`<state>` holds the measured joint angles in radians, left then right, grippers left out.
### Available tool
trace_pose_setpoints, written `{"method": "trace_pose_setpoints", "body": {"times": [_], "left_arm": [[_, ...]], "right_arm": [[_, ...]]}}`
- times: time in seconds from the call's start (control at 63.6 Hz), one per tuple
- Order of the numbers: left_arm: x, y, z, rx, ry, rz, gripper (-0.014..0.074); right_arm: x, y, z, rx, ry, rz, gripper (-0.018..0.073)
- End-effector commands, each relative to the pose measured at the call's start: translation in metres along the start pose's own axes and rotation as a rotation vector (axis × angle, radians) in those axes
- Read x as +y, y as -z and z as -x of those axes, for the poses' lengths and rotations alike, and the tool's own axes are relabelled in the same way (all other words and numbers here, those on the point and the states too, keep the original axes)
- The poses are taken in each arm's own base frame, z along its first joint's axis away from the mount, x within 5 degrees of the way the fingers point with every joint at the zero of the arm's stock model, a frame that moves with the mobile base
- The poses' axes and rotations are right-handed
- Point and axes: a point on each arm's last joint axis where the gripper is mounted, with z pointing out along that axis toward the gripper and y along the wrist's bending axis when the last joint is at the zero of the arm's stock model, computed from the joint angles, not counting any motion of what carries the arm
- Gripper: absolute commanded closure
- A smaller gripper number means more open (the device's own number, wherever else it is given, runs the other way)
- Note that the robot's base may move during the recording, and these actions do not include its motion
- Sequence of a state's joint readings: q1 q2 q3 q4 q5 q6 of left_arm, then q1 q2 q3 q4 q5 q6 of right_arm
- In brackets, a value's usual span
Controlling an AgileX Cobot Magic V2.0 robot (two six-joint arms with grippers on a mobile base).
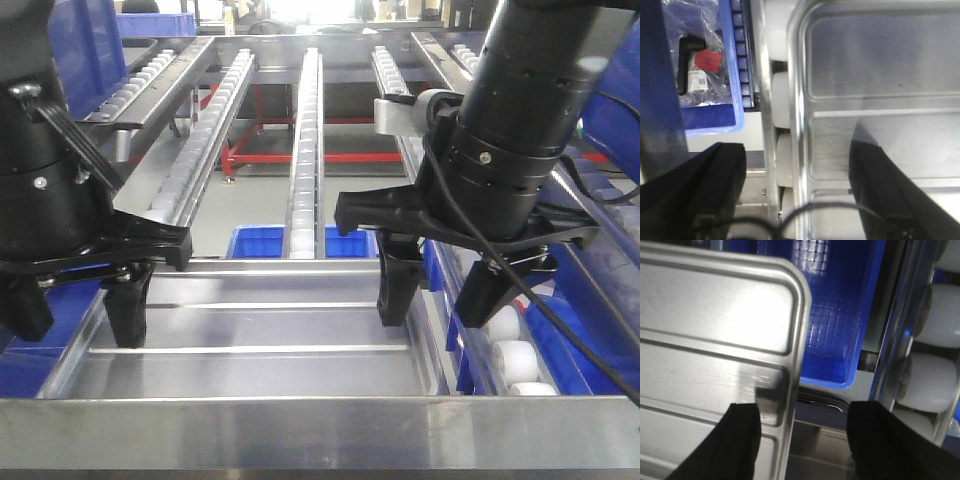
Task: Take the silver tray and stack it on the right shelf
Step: 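Lower both grippers onto the side rims of the silver tray, then close both grippers on the tray rims and lift it up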
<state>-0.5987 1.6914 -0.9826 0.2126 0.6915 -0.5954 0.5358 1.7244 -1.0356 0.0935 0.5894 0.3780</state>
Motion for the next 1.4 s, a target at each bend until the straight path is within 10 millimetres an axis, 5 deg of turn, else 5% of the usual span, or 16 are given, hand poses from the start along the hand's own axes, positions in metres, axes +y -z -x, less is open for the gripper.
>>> {"method": "trace_pose_setpoints", "body": {"times": [0.0,0.157,0.314,0.472,0.692,1.037,1.383], "left_arm": [[-0.001,0.011,0.009,-0.061,0.017,-0.025,0.0244],[-0.001,0.01,0.009,-0.057,0.016,-0.023,0.0339],[-0.001,0.01,0.01,-0.059,0.016,-0.025,0.0522],[-0.002,0.01,0.01,-0.06,0.016,-0.025,0.0705],[-0.002,0.022,0.014,-0.091,0.045,-0.039,0.0689],[0.006,0.11,0.022,-0.25,0.06,-0.081,0.0689],[-0.003,0.183,-0.012,-0.35,0.005,-0.207,0.0689]], "right_arm": [[0.006,0.015,0.012,-0.084,0.011,0.034,0.0111],[0.006,0.008,0.009,-0.049,0.017,0.021,0.0267],[0.007,0.009,0.009,-0.052,0.022,0.022,0.0514],[0.006,0.009,0.008,-0.043,0.022,0.019,0.0503],[0.007,0.018,0.011,-0.012,0.043,-0.006,0.0503],[0.013,0.102,0.017,-0.184,0.081,0.045,0.0503],[0.004,0.165,-0.008,-0.241,0.085,0.072,0.0503]]}}
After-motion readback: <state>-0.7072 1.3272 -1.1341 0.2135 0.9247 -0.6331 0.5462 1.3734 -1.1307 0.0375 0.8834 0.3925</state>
